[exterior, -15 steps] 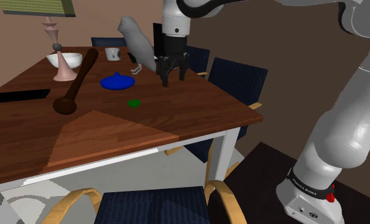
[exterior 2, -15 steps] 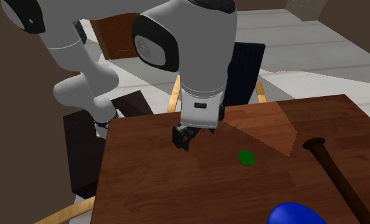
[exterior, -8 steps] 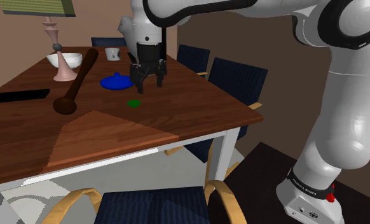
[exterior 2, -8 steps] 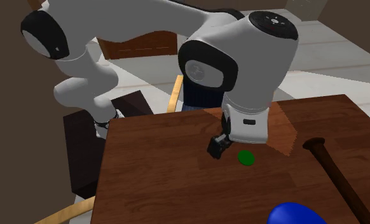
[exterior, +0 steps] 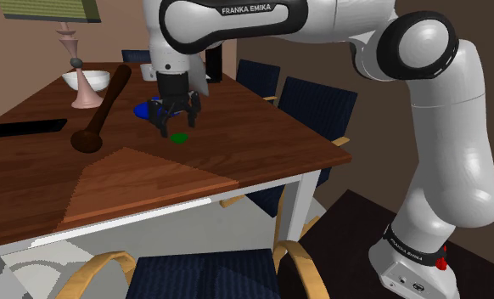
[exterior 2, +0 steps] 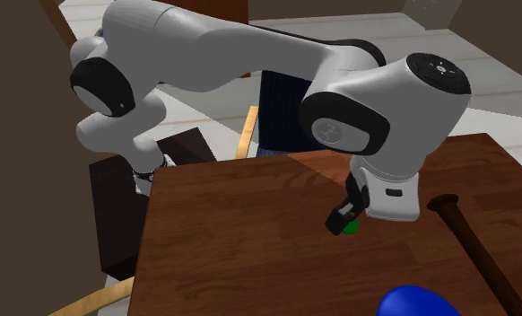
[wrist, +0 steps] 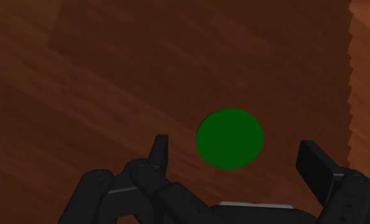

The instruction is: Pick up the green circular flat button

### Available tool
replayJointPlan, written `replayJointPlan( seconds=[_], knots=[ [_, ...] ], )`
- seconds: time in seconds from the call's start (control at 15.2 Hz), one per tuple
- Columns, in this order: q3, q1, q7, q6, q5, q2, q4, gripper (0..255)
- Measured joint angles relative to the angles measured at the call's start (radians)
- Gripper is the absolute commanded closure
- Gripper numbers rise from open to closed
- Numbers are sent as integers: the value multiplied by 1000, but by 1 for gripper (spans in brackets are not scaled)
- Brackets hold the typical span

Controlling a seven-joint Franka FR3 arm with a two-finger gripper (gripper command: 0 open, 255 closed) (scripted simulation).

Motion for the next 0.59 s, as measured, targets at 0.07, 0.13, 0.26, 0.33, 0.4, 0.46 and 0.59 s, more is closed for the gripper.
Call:
replayJointPlan(
  seconds=[0.07,0.13,0.26,0.33,0.4,0.46,0.59],
  knots=[
    [-1,-1,0,11,-1,3,-8,0],
    [-1,-2,1,24,-1,2,-22,0],
    [-1,-7,1,52,0,-1,-53,0],
    [-1,-7,2,57,0,-2,-59,0],
    [-2,-7,2,60,-1,-1,-61,255],
    [-2,-7,2,61,-1,-1,-62,255],
    [-2,-7,3,61,-2,-2,-61,255]
  ],
)
